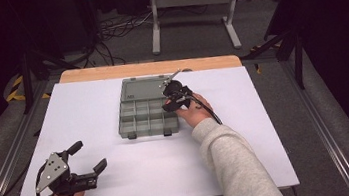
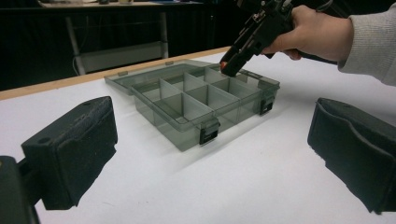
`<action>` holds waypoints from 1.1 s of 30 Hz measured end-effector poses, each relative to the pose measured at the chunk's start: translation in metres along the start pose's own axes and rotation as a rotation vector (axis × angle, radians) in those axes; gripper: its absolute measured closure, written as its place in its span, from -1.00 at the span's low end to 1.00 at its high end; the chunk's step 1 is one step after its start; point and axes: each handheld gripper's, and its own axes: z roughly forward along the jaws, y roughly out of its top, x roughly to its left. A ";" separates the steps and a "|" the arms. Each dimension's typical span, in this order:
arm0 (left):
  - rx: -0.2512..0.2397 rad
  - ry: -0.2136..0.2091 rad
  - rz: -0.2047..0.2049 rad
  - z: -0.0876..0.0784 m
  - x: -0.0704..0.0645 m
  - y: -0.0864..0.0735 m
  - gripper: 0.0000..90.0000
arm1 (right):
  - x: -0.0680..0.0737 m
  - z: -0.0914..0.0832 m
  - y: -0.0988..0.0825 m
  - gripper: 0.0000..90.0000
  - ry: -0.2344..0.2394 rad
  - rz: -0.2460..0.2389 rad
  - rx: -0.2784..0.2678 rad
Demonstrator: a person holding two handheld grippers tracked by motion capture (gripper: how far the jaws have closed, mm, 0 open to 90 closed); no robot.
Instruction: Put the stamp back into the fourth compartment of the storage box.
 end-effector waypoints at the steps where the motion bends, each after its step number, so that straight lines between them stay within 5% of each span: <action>1: -0.004 -0.001 -0.001 0.000 0.000 0.000 -0.95 | 0.000 0.000 0.000 0.21 -0.001 0.000 0.000; 14: 0.007 -0.006 0.004 0.001 0.001 0.000 -0.95 | -0.002 -0.008 0.001 -0.01 0.008 0.008 -0.037; 20: 0.013 -0.011 0.005 0.005 0.000 0.000 -0.95 | -0.002 -0.022 0.002 -0.44 0.028 0.010 -0.096; 33: 0.003 -0.012 -0.001 0.007 0.001 0.000 -0.95 | -0.003 -0.052 -0.001 -0.89 0.044 -0.010 -0.190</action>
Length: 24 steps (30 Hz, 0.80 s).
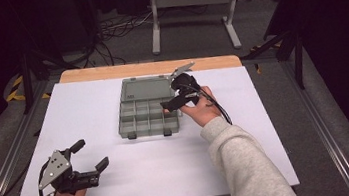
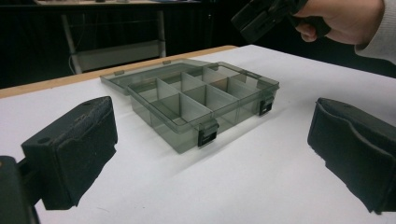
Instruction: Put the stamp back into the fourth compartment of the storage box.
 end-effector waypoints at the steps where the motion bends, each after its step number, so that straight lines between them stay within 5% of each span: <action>1: 0.003 -0.001 0.000 0.000 0.000 0.000 -0.95 | 0.000 -0.003 0.000 -0.90 0.001 -0.003 -0.009; 24: 0.002 -0.004 -0.003 0.001 -0.001 0.000 -0.95 | 0.014 -0.052 -0.008 -0.95 0.040 -0.060 -0.125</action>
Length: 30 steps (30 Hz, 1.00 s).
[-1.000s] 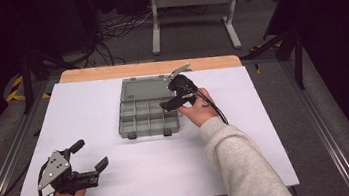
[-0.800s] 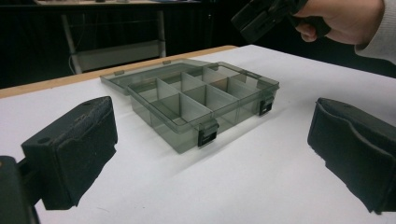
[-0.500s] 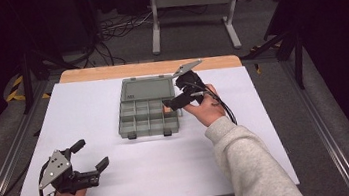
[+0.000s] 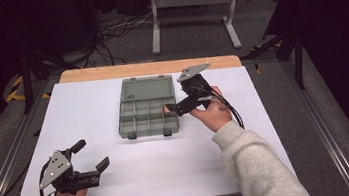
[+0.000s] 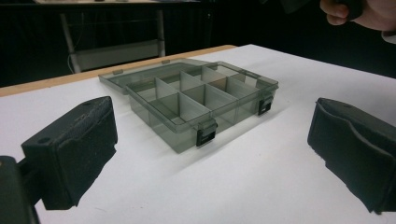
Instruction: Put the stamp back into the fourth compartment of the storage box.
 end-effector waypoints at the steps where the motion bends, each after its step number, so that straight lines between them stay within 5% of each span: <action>1: 0.000 0.001 0.001 0.000 0.000 0.000 -0.95 | 0.001 -0.003 -0.001 -0.96 -0.001 -0.002 -0.005; 11: -0.001 0.002 -0.004 0.001 -0.001 0.000 -0.95 | 0.017 -0.035 -0.014 -0.96 0.011 -0.021 -0.056; 30: 0.000 0.001 -0.003 0.002 0.000 0.001 -0.95 | 0.035 -0.069 -0.055 -0.98 0.041 -0.023 -0.145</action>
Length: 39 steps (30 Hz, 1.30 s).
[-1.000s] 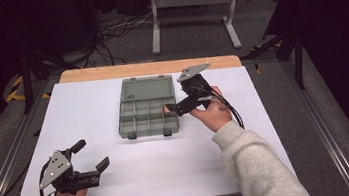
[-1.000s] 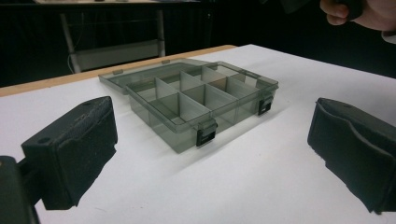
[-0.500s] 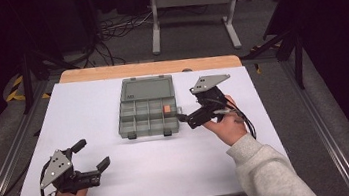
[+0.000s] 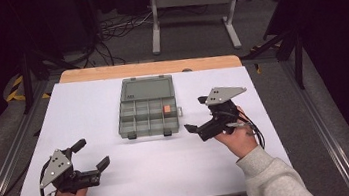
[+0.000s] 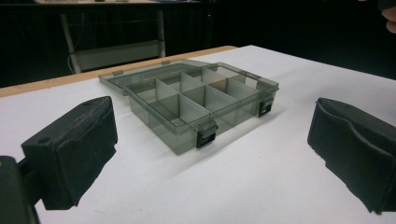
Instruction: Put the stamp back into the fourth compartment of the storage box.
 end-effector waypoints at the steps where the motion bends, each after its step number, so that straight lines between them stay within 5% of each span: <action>1: 0.001 0.000 0.000 0.000 0.000 0.000 -0.95 | 0.001 -0.002 -0.001 -0.98 0.000 0.000 -0.013; 14: 0.001 0.003 0.002 -0.001 0.000 0.000 -0.95 | 0.006 -0.022 -0.029 -0.99 0.002 -0.014 -0.125; 25: -0.006 0.006 0.004 -0.001 -0.001 0.000 -0.95 | 0.003 -0.036 -0.060 -0.99 0.001 0.025 -0.226; 39: -0.016 0.011 0.004 -0.002 -0.002 0.000 -0.95 | -0.006 -0.037 -0.104 -0.99 -0.006 0.036 -0.201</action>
